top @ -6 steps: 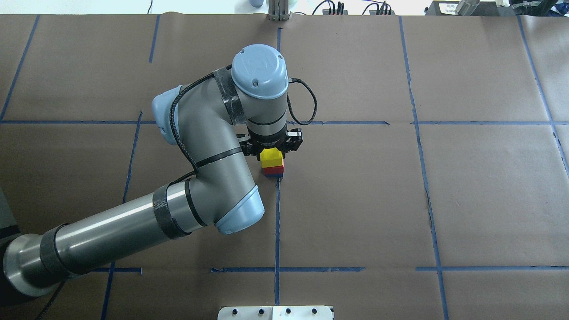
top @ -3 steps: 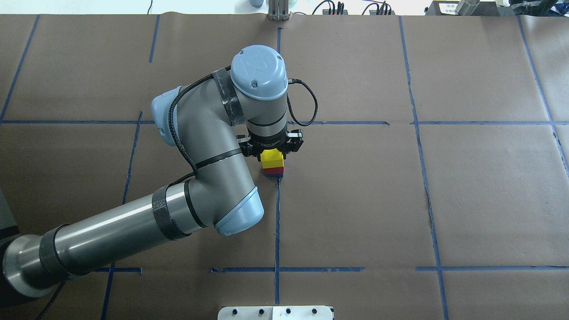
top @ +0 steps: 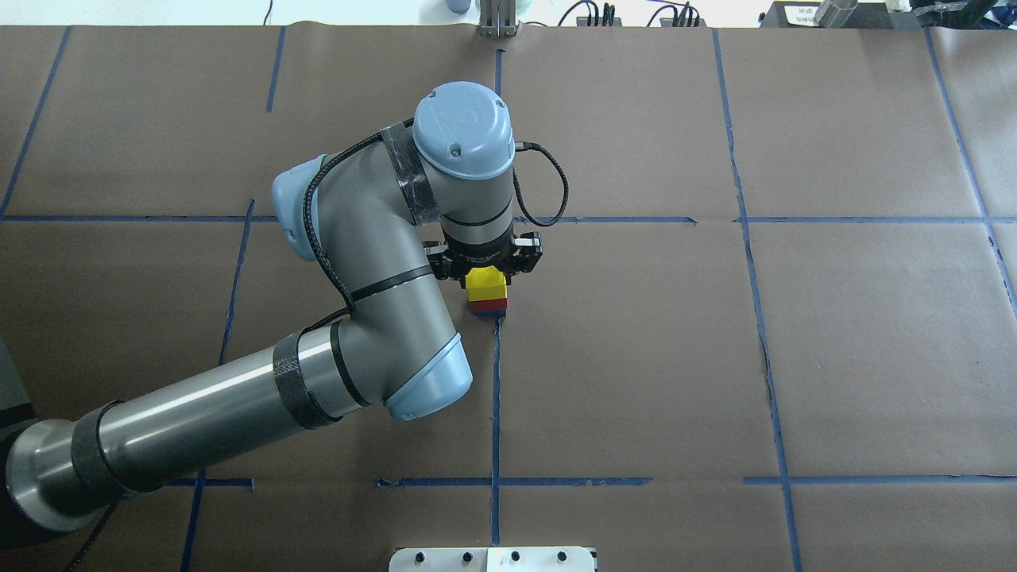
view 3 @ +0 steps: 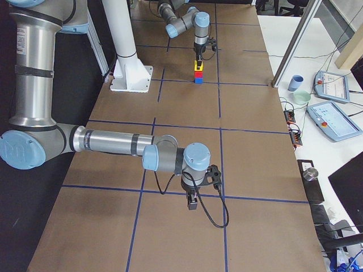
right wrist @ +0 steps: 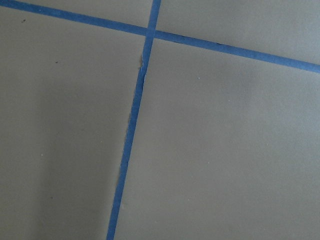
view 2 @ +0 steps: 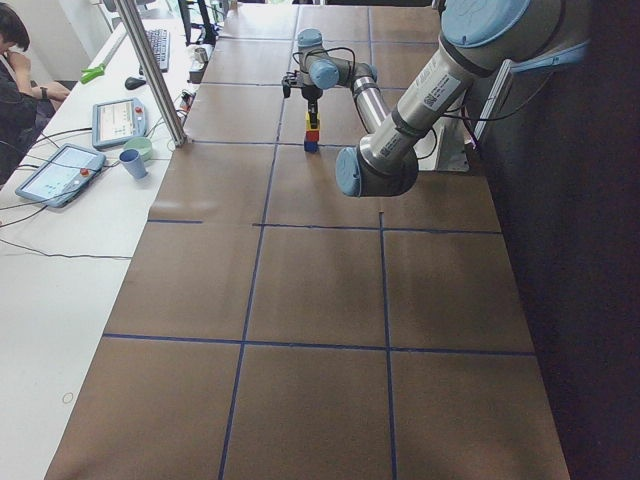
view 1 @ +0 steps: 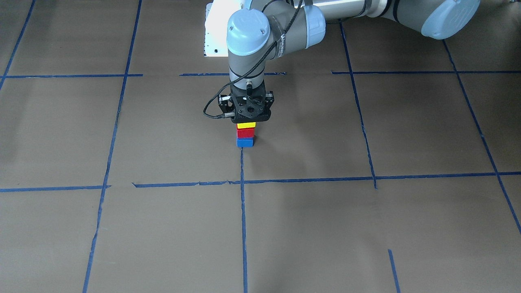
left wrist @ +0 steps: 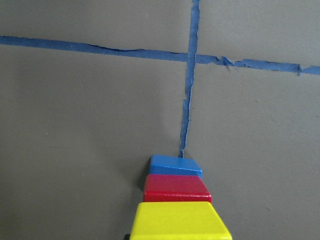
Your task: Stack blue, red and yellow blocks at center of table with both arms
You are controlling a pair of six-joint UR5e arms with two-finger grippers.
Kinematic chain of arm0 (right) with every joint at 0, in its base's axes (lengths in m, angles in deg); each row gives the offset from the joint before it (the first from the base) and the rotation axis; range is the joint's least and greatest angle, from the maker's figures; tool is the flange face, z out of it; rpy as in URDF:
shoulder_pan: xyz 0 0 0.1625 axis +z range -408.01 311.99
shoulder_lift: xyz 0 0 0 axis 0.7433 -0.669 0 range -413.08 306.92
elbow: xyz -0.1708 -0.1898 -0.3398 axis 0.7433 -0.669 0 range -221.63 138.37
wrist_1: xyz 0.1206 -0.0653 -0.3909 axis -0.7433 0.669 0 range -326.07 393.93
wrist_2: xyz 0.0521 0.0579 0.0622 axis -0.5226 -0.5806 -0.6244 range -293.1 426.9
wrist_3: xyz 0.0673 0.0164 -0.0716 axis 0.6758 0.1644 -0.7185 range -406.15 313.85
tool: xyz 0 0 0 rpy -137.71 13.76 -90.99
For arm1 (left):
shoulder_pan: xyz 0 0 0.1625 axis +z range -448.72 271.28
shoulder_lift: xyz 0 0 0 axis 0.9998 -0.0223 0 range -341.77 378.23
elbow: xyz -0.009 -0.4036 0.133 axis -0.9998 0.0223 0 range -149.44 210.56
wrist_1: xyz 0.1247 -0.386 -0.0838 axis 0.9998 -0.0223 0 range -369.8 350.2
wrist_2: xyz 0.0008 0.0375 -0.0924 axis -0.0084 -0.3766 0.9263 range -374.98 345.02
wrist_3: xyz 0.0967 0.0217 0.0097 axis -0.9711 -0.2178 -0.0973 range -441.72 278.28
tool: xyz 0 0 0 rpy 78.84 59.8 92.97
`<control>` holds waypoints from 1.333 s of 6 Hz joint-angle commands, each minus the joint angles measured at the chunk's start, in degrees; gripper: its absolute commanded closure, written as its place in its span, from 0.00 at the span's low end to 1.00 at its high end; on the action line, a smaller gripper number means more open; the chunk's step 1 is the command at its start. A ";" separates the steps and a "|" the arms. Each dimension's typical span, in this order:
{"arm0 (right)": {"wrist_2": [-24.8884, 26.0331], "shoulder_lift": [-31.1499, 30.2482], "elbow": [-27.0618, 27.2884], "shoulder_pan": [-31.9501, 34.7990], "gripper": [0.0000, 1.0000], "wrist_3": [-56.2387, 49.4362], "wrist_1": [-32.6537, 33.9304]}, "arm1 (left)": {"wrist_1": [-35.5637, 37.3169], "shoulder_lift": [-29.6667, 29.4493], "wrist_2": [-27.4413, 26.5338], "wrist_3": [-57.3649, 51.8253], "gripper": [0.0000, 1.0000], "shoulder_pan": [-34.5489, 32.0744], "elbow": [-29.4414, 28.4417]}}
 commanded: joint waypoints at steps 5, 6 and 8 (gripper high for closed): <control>0.00 0.00 0.00 0.00 0.00 0.09 0.00 | 6.88 1.86 3.76 -7.40 0.00 -5.04 9.49; 0.00 0.09 0.00 0.00 0.00 0.00 0.00 | 9.28 9.62 3.87 -15.04 0.00 -7.94 18.15; 0.00 0.09 -0.09 -0.09 0.00 0.09 -0.09 | 9.13 21.51 6.74 -36.10 0.00 -18.02 22.28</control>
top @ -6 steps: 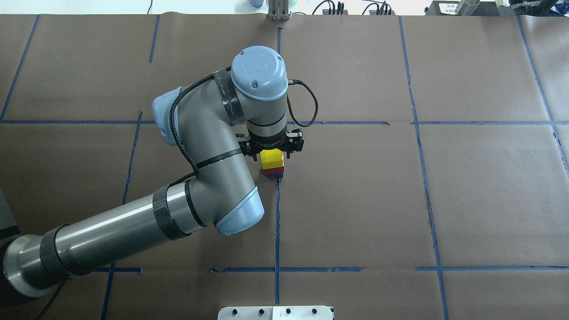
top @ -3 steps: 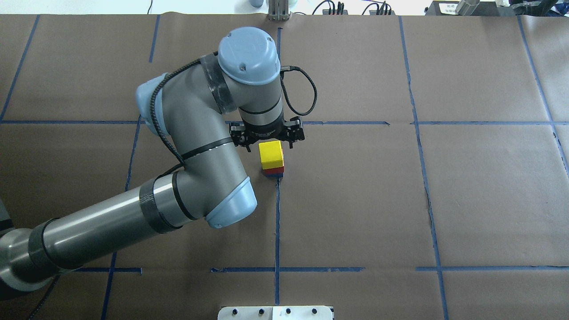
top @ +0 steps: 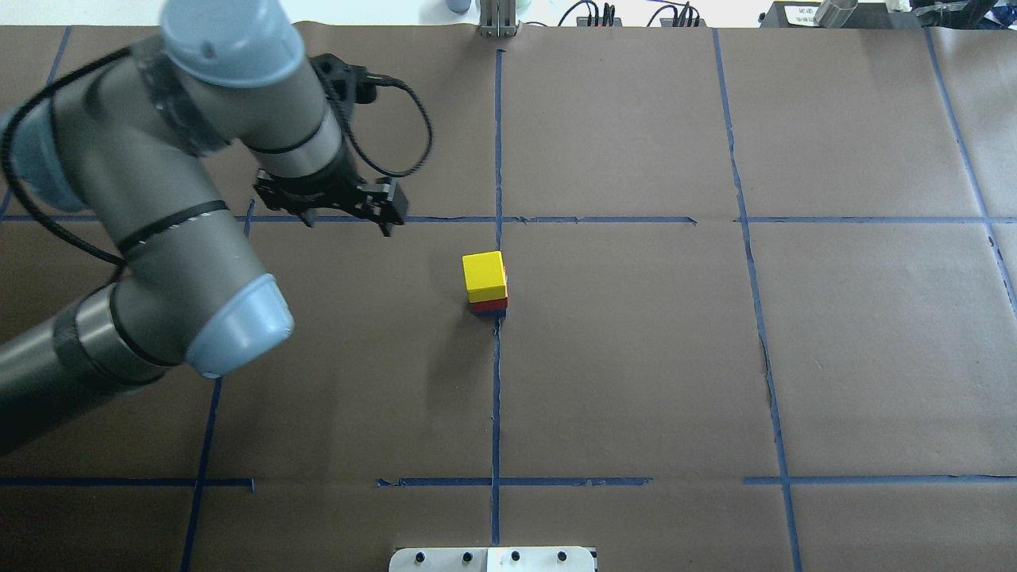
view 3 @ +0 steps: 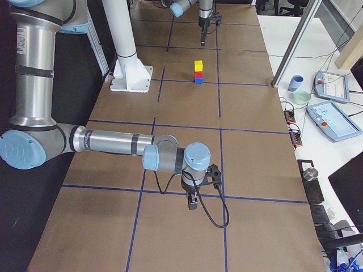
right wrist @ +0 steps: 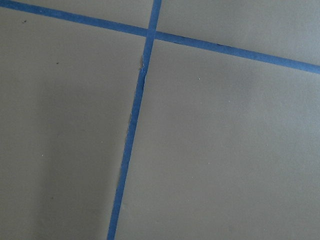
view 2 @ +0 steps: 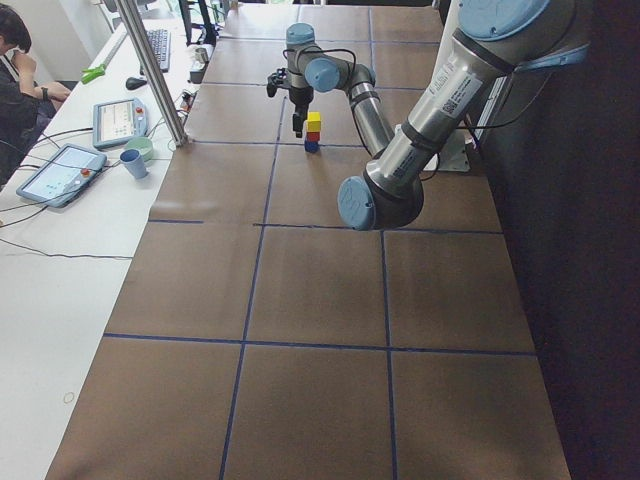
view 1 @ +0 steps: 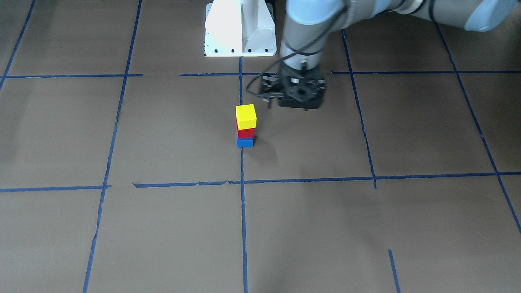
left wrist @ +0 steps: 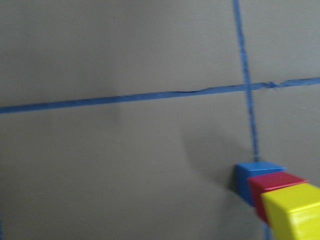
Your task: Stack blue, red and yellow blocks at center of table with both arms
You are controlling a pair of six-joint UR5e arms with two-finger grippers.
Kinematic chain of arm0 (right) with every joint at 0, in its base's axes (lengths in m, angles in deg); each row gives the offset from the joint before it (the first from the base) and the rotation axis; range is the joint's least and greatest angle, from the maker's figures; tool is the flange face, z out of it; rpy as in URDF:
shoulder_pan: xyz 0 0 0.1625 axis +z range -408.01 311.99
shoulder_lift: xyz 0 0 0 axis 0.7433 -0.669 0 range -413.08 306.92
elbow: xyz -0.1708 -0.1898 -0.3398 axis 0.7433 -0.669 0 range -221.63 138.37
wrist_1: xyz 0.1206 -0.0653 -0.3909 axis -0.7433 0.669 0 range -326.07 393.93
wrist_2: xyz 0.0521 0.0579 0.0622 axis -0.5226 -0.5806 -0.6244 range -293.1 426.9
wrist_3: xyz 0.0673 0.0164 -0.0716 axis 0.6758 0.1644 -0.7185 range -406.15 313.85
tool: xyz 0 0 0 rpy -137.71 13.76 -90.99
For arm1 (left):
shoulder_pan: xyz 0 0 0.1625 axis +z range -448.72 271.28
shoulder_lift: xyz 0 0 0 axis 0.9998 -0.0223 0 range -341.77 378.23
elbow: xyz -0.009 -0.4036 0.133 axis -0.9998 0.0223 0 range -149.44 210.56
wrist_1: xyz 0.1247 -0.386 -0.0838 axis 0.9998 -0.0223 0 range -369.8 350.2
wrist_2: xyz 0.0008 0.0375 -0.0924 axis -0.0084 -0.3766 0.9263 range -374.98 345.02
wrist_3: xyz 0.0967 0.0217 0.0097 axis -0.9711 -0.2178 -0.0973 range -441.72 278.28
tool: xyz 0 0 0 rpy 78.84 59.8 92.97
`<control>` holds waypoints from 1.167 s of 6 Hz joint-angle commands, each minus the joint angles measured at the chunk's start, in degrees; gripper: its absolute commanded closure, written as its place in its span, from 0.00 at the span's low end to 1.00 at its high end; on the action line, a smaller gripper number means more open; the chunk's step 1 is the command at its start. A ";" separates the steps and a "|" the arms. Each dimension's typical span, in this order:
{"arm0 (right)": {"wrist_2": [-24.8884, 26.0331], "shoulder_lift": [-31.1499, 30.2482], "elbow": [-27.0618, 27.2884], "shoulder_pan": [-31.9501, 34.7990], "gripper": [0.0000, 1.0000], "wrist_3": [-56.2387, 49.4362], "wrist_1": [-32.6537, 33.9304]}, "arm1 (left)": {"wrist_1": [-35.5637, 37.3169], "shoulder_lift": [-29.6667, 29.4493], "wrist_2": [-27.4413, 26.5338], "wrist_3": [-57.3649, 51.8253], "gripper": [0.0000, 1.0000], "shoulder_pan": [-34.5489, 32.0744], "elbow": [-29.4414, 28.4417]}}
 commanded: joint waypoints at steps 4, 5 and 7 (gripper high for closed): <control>-0.05 0.62 -0.29 -0.03 0.00 0.72 -0.33 | -0.67 27.47 14.36 -58.45 0.00 -37.66 -7.15; -0.05 0.71 -0.29 -0.12 0.00 0.72 -0.33 | -1.28 30.99 14.44 -62.81 0.00 -41.81 -9.10; -0.05 0.71 -0.37 -0.12 0.00 0.63 -0.33 | -1.64 35.76 14.44 -62.50 0.00 -45.26 -10.86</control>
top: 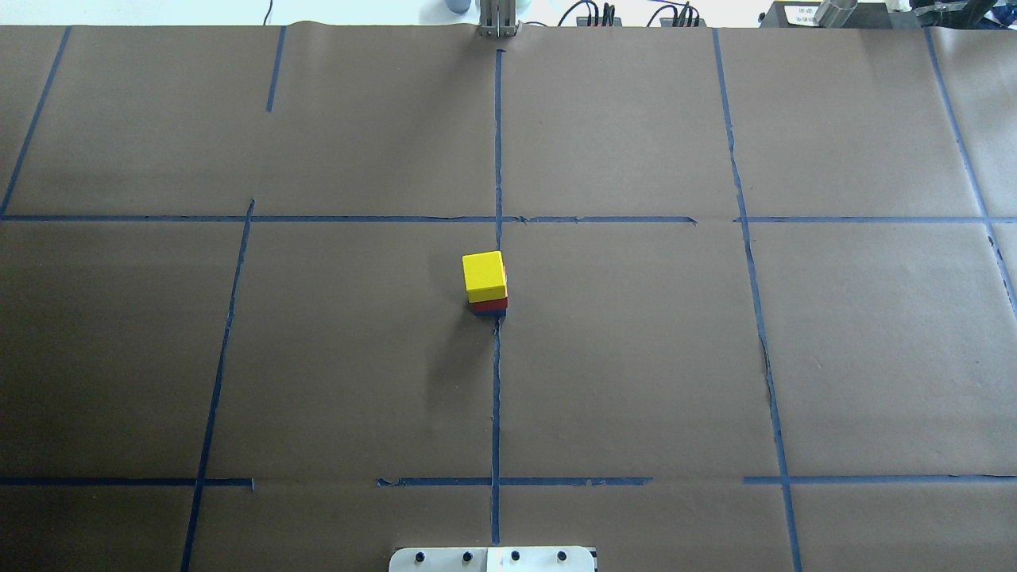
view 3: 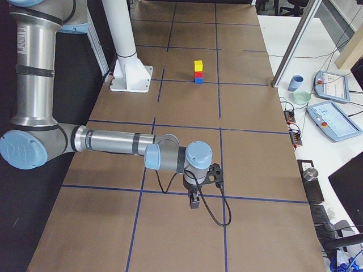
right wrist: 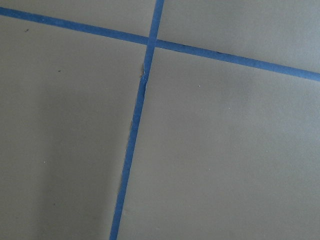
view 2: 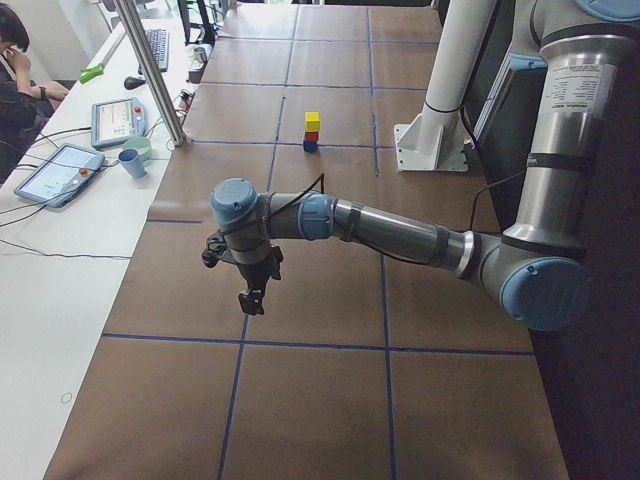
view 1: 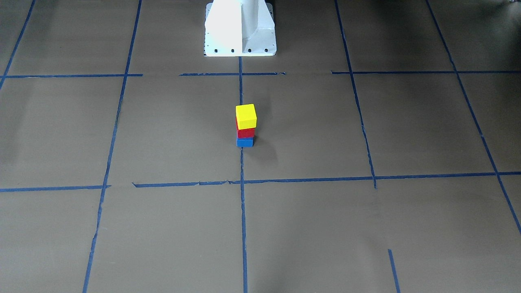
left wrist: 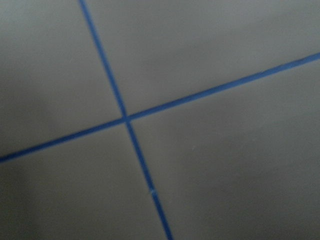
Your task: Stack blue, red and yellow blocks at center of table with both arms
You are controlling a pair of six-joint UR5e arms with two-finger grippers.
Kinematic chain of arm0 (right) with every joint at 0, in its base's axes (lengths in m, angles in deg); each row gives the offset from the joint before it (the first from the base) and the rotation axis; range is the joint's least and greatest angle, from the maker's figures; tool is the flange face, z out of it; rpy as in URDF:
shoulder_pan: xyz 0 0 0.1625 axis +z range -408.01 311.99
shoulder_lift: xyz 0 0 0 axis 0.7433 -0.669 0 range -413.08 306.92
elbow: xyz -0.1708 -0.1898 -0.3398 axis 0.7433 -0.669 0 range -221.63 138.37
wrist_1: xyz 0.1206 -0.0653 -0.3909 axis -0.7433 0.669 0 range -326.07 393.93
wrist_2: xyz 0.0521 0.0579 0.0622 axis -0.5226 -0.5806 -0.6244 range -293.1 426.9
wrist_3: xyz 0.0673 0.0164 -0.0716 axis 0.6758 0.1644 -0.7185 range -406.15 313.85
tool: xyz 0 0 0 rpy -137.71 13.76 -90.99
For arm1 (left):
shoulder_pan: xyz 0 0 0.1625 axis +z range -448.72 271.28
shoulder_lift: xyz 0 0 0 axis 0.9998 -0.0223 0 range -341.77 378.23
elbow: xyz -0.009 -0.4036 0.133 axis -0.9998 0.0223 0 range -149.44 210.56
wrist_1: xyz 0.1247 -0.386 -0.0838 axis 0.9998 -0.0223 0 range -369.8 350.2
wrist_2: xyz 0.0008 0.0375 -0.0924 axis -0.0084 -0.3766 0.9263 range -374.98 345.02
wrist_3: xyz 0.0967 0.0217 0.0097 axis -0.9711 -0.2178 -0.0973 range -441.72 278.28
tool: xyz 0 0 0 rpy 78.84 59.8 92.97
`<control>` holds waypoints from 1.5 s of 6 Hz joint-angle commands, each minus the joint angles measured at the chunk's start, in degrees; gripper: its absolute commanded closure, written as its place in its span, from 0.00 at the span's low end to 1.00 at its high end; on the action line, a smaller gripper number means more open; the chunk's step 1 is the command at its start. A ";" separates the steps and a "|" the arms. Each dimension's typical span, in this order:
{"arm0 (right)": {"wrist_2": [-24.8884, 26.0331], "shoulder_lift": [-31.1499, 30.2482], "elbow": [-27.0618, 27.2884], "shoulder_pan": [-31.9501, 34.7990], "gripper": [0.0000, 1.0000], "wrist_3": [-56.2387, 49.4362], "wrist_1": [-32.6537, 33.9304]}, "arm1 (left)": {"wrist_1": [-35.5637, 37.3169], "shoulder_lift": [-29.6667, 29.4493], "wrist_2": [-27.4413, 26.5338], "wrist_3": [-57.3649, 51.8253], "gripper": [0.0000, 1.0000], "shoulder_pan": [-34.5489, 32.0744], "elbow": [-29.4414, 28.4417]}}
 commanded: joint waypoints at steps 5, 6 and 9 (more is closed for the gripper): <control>-0.09 -0.07 -0.23 -0.01 0.00 -0.02 0.00 | -9.25 9.13 -0.03 1.59 0.00 -2.19 -3.00; -0.09 -0.16 -0.23 -0.01 0.00 -0.02 0.00 | -9.25 9.91 -0.46 1.59 0.00 -2.19 -2.91; -0.09 -0.16 -0.41 -0.01 0.01 0.76 0.00 | -9.69 9.74 -0.38 1.42 0.00 -1.84 -3.69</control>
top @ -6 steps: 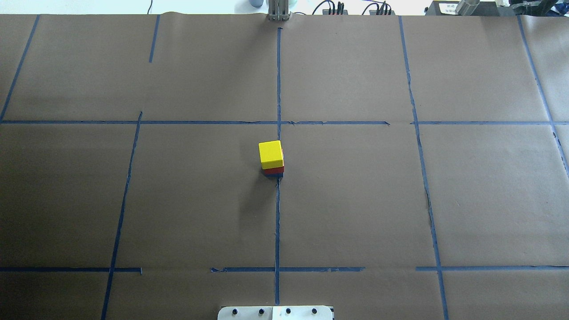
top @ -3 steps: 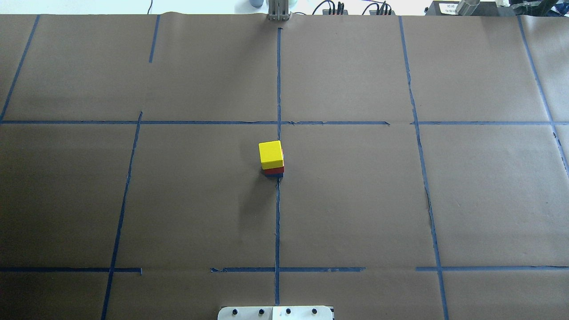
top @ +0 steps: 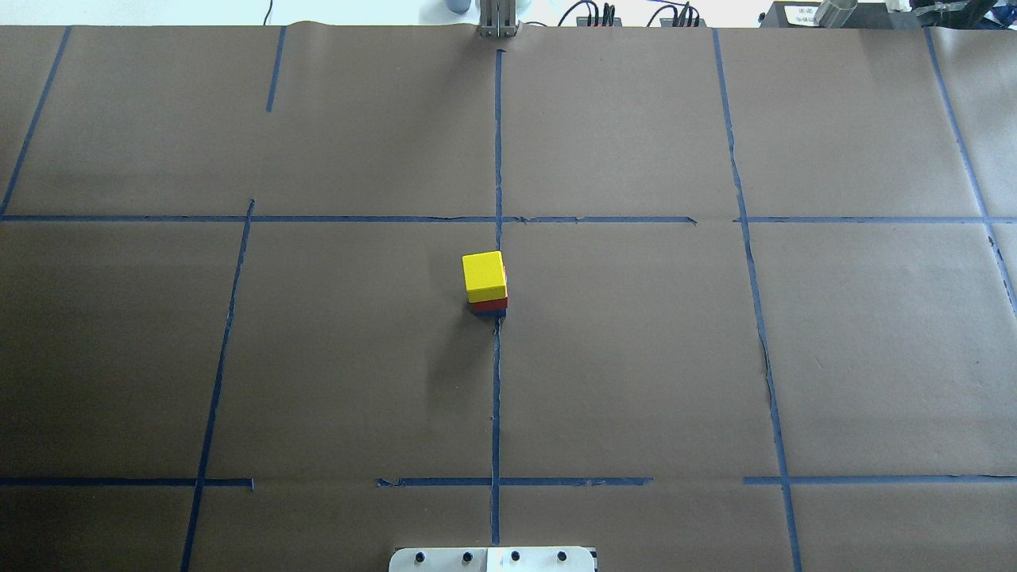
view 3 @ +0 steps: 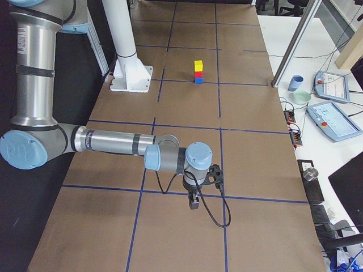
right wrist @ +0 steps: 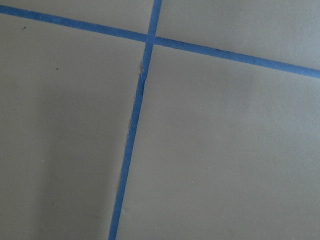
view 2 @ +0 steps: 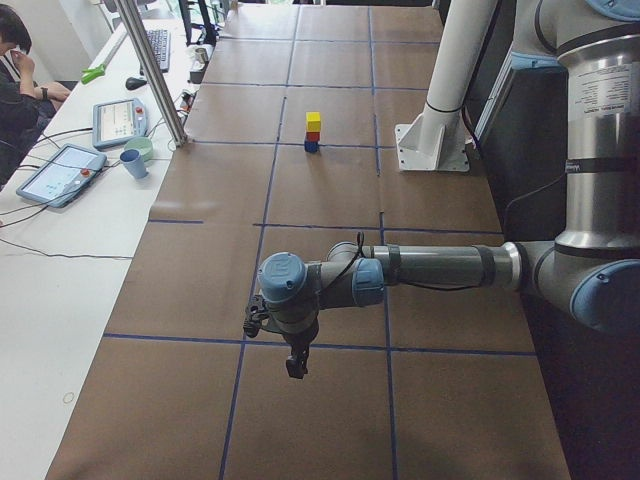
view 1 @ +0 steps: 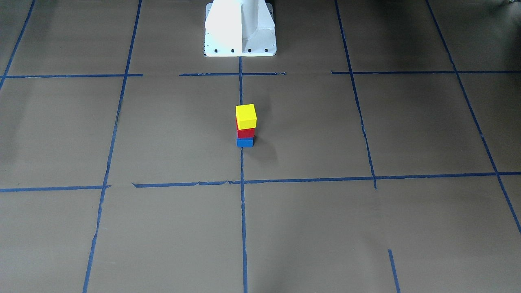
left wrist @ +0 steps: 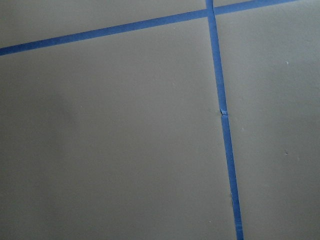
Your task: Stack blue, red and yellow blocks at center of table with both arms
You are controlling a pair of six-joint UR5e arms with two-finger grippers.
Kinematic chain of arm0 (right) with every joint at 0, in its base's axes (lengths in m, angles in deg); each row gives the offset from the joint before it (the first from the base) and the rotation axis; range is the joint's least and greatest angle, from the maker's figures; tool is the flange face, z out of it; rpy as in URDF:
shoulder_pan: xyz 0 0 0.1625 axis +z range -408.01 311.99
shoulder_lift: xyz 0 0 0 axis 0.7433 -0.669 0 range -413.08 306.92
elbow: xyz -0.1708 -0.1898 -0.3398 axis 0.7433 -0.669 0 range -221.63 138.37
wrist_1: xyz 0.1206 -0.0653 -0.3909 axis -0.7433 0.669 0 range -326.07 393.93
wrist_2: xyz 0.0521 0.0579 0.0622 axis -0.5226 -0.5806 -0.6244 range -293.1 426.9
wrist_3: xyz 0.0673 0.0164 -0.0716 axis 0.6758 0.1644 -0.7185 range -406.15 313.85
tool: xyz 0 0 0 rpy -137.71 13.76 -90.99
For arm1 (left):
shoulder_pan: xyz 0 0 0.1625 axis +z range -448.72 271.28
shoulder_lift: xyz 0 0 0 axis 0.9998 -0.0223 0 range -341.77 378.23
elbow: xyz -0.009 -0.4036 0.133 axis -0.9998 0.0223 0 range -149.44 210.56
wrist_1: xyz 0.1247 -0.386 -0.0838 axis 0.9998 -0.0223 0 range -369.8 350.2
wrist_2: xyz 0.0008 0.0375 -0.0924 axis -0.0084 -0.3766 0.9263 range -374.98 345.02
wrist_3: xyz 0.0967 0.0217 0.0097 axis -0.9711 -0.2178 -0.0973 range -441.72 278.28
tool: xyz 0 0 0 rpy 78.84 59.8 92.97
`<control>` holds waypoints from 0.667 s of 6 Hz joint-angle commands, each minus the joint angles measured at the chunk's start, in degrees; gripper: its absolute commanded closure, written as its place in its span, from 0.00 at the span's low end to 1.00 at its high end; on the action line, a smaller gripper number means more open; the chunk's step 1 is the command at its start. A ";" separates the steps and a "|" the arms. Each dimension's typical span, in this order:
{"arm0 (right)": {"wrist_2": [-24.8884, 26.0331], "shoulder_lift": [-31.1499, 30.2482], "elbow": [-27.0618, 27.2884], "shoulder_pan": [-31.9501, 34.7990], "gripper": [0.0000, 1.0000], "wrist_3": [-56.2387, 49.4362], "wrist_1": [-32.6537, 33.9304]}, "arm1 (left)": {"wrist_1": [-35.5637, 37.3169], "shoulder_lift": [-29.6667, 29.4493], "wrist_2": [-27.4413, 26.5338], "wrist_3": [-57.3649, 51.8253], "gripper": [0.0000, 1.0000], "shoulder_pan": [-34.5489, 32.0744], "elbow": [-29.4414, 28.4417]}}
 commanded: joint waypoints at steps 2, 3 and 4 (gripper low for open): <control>-0.15 0.03 -0.28 0.00 0.00 0.90 0.00 | 0.00 0.51 0.23 0.07 0.00 0.11 0.12; -0.67 -0.14 -0.28 0.00 0.00 0.90 0.00 | 0.00 0.51 0.15 0.07 0.00 0.11 -0.14; -0.68 -0.15 -0.28 0.00 0.00 0.90 0.00 | 0.00 0.51 0.23 0.07 0.00 0.11 -0.05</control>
